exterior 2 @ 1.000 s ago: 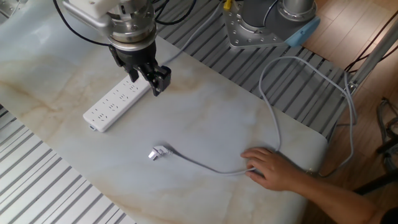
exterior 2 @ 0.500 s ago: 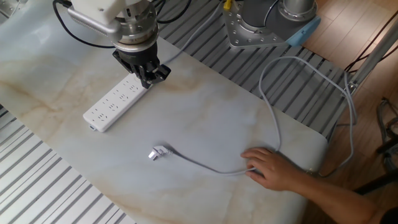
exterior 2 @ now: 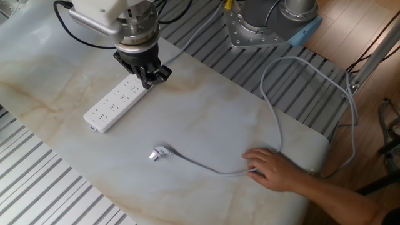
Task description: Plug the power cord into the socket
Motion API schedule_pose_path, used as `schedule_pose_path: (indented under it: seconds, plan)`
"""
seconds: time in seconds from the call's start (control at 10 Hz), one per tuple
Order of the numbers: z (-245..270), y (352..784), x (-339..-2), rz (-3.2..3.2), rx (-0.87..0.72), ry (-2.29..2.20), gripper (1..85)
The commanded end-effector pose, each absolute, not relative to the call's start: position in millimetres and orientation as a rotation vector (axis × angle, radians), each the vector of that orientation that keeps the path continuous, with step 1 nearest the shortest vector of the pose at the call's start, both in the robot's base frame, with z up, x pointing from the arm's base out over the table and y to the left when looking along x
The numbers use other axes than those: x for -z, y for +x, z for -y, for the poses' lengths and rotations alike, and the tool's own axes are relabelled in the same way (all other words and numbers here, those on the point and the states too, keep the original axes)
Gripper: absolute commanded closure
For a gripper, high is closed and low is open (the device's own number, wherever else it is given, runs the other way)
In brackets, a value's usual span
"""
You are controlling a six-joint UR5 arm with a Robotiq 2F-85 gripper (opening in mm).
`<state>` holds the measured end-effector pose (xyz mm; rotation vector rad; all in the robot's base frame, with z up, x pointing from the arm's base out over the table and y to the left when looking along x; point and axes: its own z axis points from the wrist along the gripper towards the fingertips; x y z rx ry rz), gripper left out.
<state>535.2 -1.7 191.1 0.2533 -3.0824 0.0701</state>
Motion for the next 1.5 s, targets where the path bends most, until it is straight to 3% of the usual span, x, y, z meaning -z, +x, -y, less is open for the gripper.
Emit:
schedule_pose_path:
  seconds: [0.0,1.4]
  plan:
    - [-1.5,536.1,-191.4,3.089,-0.053,0.244,84.7]
    - [-5.0,532.7,-191.7,3.079,-0.031,0.21,84.7]
